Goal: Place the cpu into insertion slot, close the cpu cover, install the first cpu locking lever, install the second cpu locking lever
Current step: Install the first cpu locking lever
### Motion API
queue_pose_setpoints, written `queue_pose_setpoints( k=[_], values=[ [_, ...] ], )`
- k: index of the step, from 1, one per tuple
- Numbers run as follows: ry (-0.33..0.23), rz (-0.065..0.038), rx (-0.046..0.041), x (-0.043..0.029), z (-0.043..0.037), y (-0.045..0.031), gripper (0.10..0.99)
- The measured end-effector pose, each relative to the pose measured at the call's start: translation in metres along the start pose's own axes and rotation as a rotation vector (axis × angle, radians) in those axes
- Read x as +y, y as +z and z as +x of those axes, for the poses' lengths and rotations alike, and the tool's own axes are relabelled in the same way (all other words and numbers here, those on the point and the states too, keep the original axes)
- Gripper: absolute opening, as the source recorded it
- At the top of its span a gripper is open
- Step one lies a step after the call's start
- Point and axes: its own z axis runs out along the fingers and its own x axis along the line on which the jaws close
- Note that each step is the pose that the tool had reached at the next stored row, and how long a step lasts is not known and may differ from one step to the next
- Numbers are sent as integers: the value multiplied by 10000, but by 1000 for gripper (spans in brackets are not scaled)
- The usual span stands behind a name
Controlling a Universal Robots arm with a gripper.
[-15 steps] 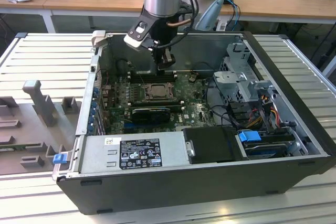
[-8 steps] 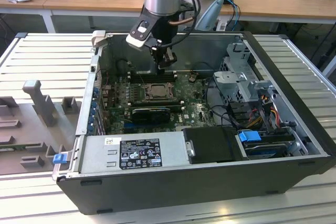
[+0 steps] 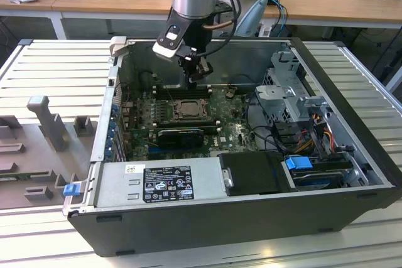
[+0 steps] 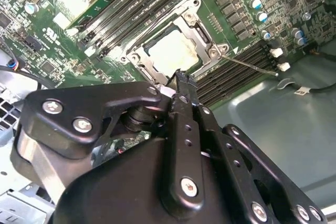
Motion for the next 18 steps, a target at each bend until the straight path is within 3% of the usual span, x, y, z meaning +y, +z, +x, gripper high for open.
queue_pose_setpoints(
  k=[4,14,18],
  values=[
    [-71,1,-1,-5,4,-47,106],
    [-2746,44,55,-5,4,-49,106],
    [-3538,57,72,-5,4,-49,106]
  ],
)
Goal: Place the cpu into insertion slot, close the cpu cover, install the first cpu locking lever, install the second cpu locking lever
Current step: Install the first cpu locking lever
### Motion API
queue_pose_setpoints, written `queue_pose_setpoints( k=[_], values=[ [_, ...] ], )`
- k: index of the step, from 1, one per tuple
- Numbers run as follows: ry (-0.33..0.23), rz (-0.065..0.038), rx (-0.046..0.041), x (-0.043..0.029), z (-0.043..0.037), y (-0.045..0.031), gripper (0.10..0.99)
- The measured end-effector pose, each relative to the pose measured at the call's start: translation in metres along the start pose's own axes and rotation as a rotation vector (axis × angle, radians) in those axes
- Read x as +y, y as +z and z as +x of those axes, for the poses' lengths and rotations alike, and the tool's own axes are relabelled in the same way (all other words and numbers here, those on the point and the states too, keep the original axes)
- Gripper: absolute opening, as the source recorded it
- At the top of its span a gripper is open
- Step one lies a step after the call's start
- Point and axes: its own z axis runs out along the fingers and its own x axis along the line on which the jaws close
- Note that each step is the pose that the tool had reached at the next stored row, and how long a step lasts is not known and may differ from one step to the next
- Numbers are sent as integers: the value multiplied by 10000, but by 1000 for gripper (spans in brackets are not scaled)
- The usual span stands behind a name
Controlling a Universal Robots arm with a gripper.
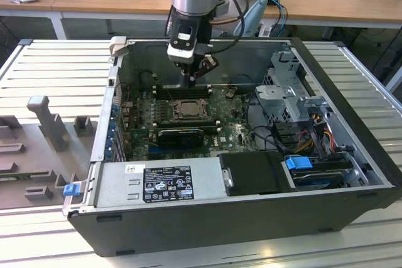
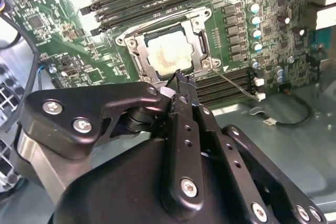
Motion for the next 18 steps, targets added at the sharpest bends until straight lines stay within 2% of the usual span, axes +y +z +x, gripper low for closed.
queue_pose_setpoints(
  k=[4,18],
  values=[
    [-449,7,10,0,0,0,106],
    [-1017,15,22,0,0,0,106]
  ],
)
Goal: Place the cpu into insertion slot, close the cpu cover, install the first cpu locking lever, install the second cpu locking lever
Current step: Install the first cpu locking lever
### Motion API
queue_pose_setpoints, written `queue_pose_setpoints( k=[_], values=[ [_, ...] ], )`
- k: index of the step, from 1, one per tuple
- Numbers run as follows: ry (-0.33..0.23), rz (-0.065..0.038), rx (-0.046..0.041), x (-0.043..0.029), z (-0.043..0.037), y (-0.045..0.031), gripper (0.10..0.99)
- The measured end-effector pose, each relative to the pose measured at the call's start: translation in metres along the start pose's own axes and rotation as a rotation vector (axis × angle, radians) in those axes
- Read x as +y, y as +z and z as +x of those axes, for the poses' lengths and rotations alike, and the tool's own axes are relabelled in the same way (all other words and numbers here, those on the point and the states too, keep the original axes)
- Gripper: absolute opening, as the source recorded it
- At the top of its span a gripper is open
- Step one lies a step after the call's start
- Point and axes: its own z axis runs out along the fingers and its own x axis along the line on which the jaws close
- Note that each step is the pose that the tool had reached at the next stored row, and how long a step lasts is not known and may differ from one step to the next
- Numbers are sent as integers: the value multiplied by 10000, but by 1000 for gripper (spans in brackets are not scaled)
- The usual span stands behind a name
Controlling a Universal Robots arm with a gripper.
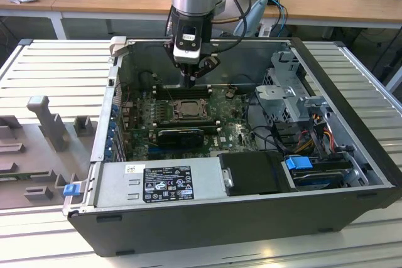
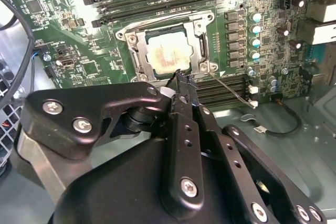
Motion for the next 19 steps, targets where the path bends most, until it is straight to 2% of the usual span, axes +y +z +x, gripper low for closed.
queue_pose_setpoints(
  k=[19],
  values=[
    [-618,9,13,-4,5,0,106]
  ],
)
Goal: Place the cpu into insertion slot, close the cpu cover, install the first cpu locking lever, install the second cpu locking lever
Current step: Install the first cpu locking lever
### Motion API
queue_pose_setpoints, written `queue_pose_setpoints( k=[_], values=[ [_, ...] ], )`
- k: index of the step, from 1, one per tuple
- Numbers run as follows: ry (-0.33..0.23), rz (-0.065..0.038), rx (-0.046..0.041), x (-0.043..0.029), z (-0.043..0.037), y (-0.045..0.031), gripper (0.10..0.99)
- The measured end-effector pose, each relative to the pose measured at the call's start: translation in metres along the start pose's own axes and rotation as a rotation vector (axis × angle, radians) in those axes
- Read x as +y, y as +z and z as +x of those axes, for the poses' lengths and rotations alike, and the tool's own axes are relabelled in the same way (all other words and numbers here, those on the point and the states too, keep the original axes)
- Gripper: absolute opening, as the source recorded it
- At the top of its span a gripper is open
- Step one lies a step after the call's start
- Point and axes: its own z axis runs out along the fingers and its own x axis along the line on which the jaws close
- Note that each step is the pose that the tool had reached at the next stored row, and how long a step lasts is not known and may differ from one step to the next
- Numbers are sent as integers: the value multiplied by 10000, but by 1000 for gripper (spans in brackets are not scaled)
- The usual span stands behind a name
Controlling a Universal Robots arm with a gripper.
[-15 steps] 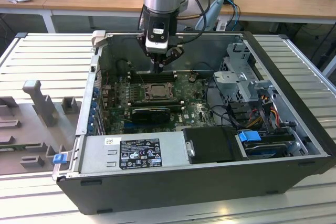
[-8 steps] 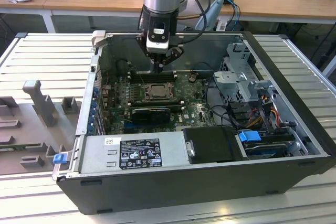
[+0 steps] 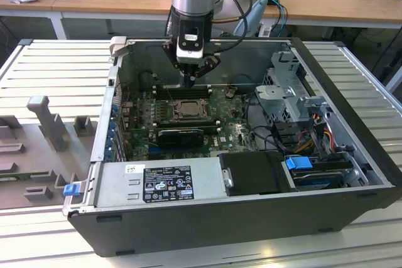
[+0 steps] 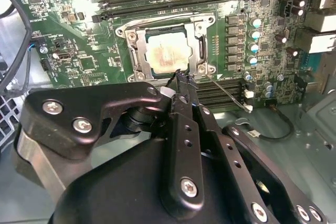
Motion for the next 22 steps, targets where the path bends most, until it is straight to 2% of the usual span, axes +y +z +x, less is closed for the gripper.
queue_pose_setpoints(
  k=[4,7,11,15,22],
  values=[
    [-168,1,4,-6,9,1,106],
    [-559,9,12,-10,14,0,106],
    [-1571,25,34,-10,14,1,106],
    [-2294,35,50,-10,14,3,106],
    [-3923,61,85,-11,14,15,106]
  ],
)
